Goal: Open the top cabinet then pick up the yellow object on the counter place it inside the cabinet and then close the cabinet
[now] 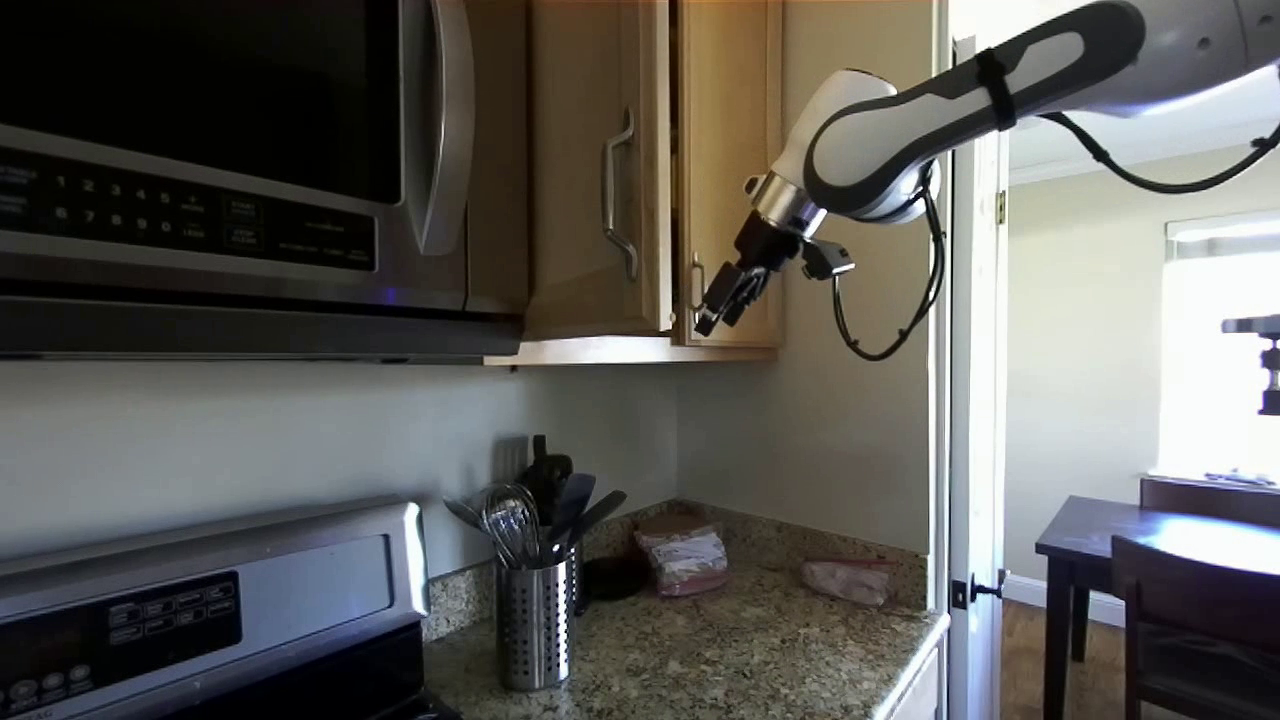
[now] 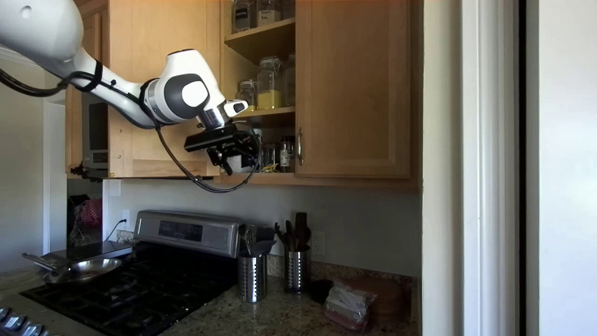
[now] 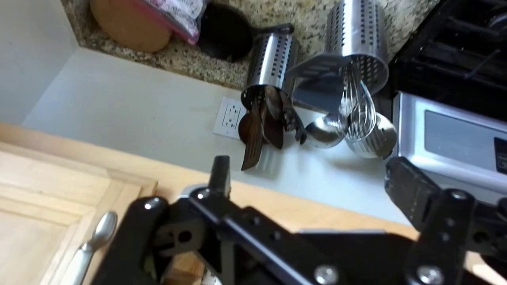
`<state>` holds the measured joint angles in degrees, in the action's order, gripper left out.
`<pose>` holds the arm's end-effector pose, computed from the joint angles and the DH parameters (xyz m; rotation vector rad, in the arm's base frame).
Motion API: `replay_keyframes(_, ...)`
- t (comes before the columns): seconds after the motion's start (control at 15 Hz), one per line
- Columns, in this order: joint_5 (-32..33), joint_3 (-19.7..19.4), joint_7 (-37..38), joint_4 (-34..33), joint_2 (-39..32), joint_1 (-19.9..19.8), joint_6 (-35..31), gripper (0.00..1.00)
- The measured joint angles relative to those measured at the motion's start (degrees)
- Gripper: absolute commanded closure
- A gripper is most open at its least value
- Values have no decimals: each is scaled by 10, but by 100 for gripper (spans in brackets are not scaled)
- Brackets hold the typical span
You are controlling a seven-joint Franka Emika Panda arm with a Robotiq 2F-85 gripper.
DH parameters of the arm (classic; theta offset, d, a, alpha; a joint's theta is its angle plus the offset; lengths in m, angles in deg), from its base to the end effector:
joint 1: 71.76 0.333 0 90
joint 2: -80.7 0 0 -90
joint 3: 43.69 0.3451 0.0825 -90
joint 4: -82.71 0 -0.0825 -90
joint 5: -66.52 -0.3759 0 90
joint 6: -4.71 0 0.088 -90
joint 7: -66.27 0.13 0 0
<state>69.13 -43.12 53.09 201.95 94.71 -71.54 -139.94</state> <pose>0.5314 0.0077 0.6241 2.8294 0.3873 1.0105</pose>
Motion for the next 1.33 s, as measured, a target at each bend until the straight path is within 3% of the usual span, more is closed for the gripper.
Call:
replay_keyframes(0.27,1,-4,0,85,45,0,35,0)
replay_keyframes(0.6,9,-11,-2,143,29,0,59,0)
replay_keyframes(1.13,17,-11,-2,151,12,0,58,0)
replay_keyframes(1.33,-34,-14,-51,150,22,17,71,0)
